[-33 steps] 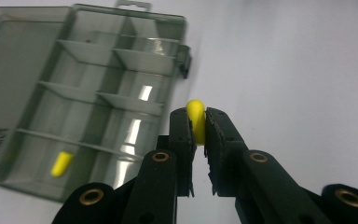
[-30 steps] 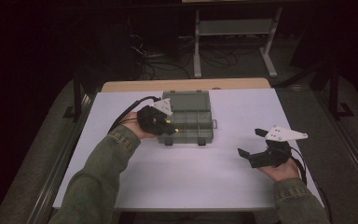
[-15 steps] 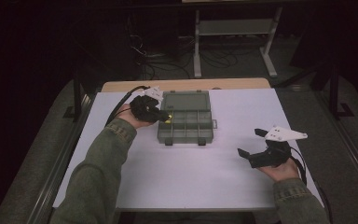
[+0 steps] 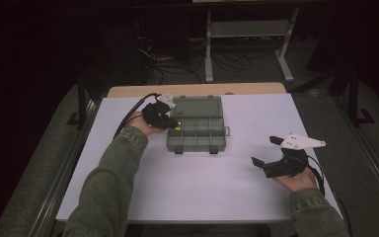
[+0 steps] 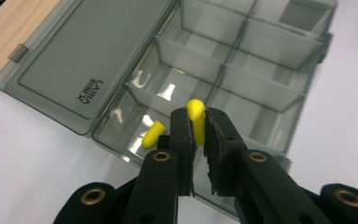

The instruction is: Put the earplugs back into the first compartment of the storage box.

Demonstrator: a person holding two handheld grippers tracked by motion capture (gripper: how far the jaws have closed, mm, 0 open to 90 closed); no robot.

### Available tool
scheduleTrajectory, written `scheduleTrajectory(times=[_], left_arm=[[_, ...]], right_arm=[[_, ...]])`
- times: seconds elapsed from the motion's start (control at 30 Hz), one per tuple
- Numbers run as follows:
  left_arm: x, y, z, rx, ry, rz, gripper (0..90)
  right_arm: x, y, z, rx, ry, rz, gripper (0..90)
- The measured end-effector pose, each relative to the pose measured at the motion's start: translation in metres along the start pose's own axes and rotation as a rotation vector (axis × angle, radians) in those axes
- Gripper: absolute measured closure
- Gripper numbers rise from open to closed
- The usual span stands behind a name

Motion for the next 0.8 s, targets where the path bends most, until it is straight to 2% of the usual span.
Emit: scheduleTrajectory(times=[0.2,0.3,0.4,0.57,0.63,0.7,0.8], left_arm=[[0.001,0.008,-0.008,-0.022,-0.011,-0.001,81.4],[0.004,0.013,-0.014,-0.03,-0.038,-0.01,81.3],[0.007,0.017,-0.018,-0.015,-0.067,-0.012,80.9],[0.009,0.02,-0.021,-0.02,-0.08,-0.017,80.1],[0.009,0.021,-0.02,-0.007,-0.089,-0.018,78.9],[0.01,0.021,-0.019,0.023,-0.104,-0.02,73.6],[0.012,0.02,-0.017,0.042,-0.113,-0.027,66.7]], right_arm=[[0.0,0.001,-0.001,-0.002,-0.001,-0.002,0.0],[0.0,0.001,-0.001,-0.003,-0.002,-0.004,0.0],[0.001,0.001,-0.001,-0.006,0.001,-0.007,0.0],[0.001,0.001,-0.001,-0.007,0.001,-0.007,0.0],[0.001,0.001,-0.001,-0.007,0.0,-0.007,0.0],[0.001,0.001,-0.001,-0.007,0.001,-0.007,0.0],[0.001,0.001,-0.001,-0.005,0.001,-0.007,0.0]])
Point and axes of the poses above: each handheld gripper's, and its own axes: y roughly forward along the jaws, x roughly out of its underside, z roughly to its right, the point moved 8 cm from there along y, roughly forward along the jaws, and after that the axes turned 5 degrees about -y, right-handed, at the moved point
